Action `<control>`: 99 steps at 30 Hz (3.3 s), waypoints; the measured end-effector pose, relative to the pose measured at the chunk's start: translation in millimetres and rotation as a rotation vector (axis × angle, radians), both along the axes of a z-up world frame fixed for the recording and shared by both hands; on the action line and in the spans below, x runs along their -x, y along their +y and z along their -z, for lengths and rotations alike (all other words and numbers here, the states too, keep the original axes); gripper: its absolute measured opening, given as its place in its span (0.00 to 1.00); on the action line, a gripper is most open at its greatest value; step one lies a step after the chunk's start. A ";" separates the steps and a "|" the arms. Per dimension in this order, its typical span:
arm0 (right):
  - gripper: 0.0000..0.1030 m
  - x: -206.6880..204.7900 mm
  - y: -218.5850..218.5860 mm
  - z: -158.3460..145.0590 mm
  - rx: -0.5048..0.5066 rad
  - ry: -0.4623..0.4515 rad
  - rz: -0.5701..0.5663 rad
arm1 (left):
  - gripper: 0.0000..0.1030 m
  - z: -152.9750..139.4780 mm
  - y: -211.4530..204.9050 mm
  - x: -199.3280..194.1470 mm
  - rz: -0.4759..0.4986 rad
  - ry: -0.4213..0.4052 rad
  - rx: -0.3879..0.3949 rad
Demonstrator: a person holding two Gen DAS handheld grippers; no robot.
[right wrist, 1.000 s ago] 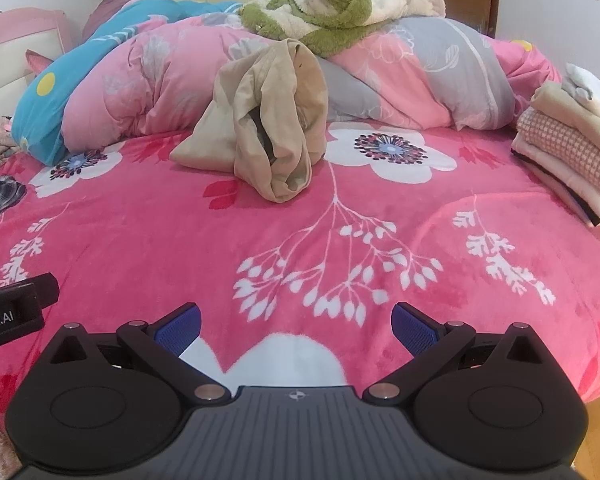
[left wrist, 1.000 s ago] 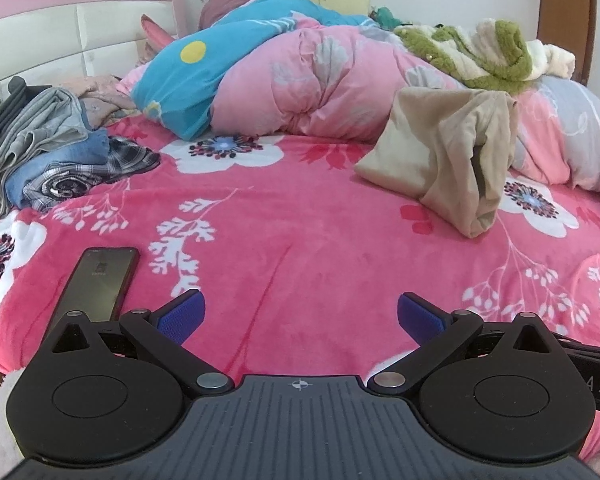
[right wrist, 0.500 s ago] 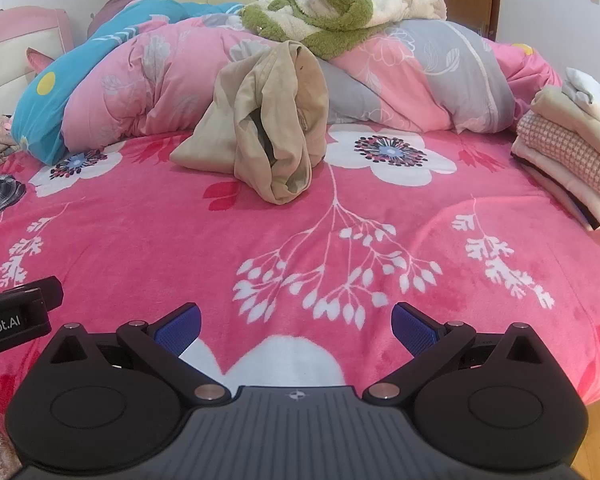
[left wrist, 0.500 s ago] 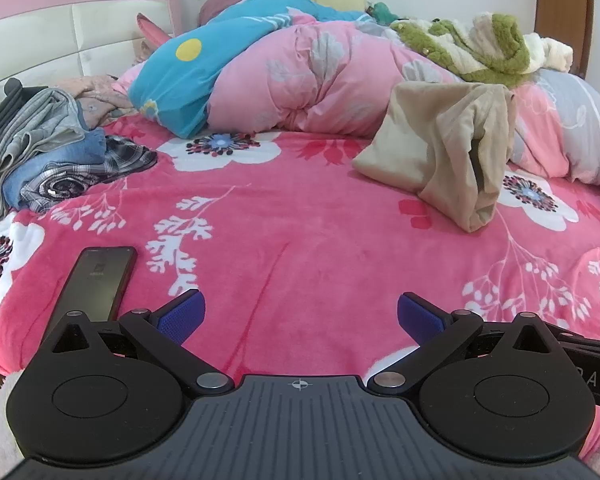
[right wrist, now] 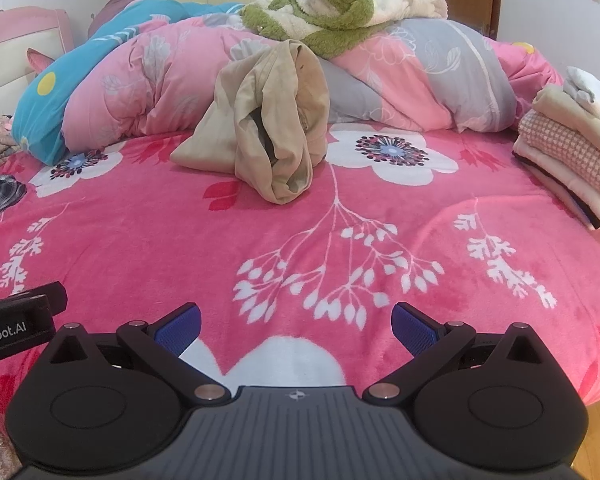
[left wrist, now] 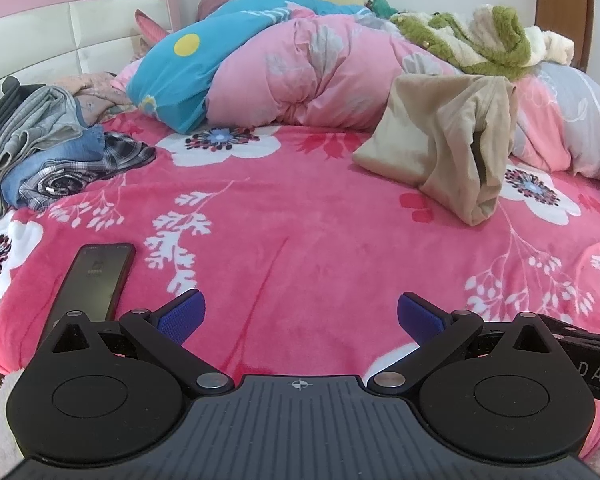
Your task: Fold clothes
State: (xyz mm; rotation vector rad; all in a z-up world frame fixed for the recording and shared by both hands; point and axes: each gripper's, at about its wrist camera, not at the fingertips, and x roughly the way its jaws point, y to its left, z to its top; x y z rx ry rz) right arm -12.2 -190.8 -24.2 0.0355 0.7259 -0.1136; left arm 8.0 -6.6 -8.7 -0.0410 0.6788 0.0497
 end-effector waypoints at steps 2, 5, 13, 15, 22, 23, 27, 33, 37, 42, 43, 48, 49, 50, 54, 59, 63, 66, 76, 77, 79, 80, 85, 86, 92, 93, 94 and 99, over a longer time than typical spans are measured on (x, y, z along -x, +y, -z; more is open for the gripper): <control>1.00 -1.0 -0.2 0.4 -0.001 0.001 0.000 | 1.00 0.2 -0.4 -1.0 0.003 0.000 -0.003; 1.00 -2.1 0.4 1.1 -0.005 0.002 0.000 | 1.00 0.6 -1.1 -2.7 0.009 0.000 -0.007; 1.00 -9.4 -0.1 4.4 -0.010 0.009 -0.002 | 1.00 4.3 -5.3 -9.9 0.031 -0.002 -0.028; 1.00 -12.1 -0.8 5.4 -0.012 0.012 -0.001 | 1.00 5.7 -5.7 -12.6 0.033 0.002 -0.029; 1.00 -22.2 -2.2 10.0 -0.017 0.024 0.004 | 1.00 8.1 -7.2 -20.6 0.047 -0.006 -0.036; 1.00 -24.0 -2.1 10.9 -0.018 0.026 0.004 | 1.00 8.4 -7.3 -22.0 0.051 -0.007 -0.036; 1.00 -30.9 -1.4 13.6 -0.017 0.032 0.004 | 1.00 10.5 -7.1 -29.3 0.058 -0.007 -0.031; 1.00 -42.7 -1.1 18.3 -0.008 0.038 0.005 | 1.00 12.1 -3.7 -45.1 0.057 -0.016 -0.012; 1.00 -50.9 -5.9 19.3 -0.008 0.016 0.002 | 1.00 8.5 -3.0 -61.3 0.056 -0.064 0.006; 1.00 -65.4 -24.3 9.4 -0.042 -0.096 -0.013 | 1.00 3.2 -4.2 -92.1 0.065 -0.124 0.061; 1.00 -68.8 -28.6 6.4 -0.047 -0.127 -0.016 | 1.00 2.2 -6.4 -100.8 0.071 -0.133 0.072; 1.00 -102.4 -44.1 -13.6 0.000 -0.276 -0.066 | 1.00 -3.1 -18.0 -148.6 0.111 -0.154 0.170; 1.00 -112.1 -47.2 -19.0 0.008 -0.302 -0.081 | 1.00 -4.0 -20.5 -157.4 0.122 -0.158 0.196; 1.00 -121.8 -50.0 -24.6 0.013 -0.329 -0.093 | 1.00 -4.5 -23.6 -164.7 0.139 -0.162 0.230; 1.00 -160.7 -62.1 -48.5 -0.002 -0.425 -0.142 | 0.99 0.5 -43.0 -180.8 0.247 -0.179 0.304; 1.00 -221.3 -73.4 -66.9 -0.057 -0.445 -0.189 | 0.91 7.0 -78.4 -197.0 0.337 -0.188 0.274; 0.98 -267.7 -79.7 -66.6 -0.117 -0.375 -0.221 | 0.51 17.5 -95.9 -214.2 0.358 -0.125 0.259; 0.70 -288.0 -78.7 -55.0 -0.139 -0.289 -0.266 | 0.16 22.5 -101.5 -219.1 0.376 -0.086 0.262; 0.22 -237.2 -82.7 -53.5 -0.199 -0.259 -0.302 | 0.03 12.2 -104.2 -178.5 0.468 -0.095 0.235; 0.21 -229.7 -84.0 -55.1 -0.208 -0.263 -0.304 | 0.03 11.2 -102.3 -170.5 0.479 -0.095 0.235; 0.21 -209.7 -87.9 -58.9 -0.226 -0.271 -0.313 | 0.03 8.6 -96.9 -151.1 0.509 -0.099 0.236; 0.21 -198.1 -88.8 -60.8 -0.228 -0.278 -0.321 | 0.03 7.7 -93.3 -141.7 0.524 -0.098 0.238; 0.20 -134.6 -84.2 -63.7 -0.215 -0.299 -0.381 | 0.03 11.3 -63.2 -95.6 0.580 -0.065 0.256; 0.20 -120.6 -82.0 -63.0 -0.210 -0.299 -0.395 | 0.03 13.1 -55.0 -86.7 0.586 -0.051 0.264; 0.18 -42.5 -54.4 -37.7 -0.161 -0.245 -0.458 | 0.05 9.6 -6.1 -40.1 0.571 -0.029 0.298; 0.17 -34.7 -49.9 -29.7 -0.163 -0.225 -0.459 | 0.06 6.0 0.5 -35.5 0.555 -0.045 0.299; 0.16 -28.6 -45.6 -20.5 -0.176 -0.198 -0.462 | 0.06 1.9 6.5 -32.0 0.540 -0.061 0.303; 0.15 -4.4 -15.5 27.5 -0.124 -0.111 -0.485 | 0.29 -21.9 6.6 -32.6 0.508 -0.132 0.330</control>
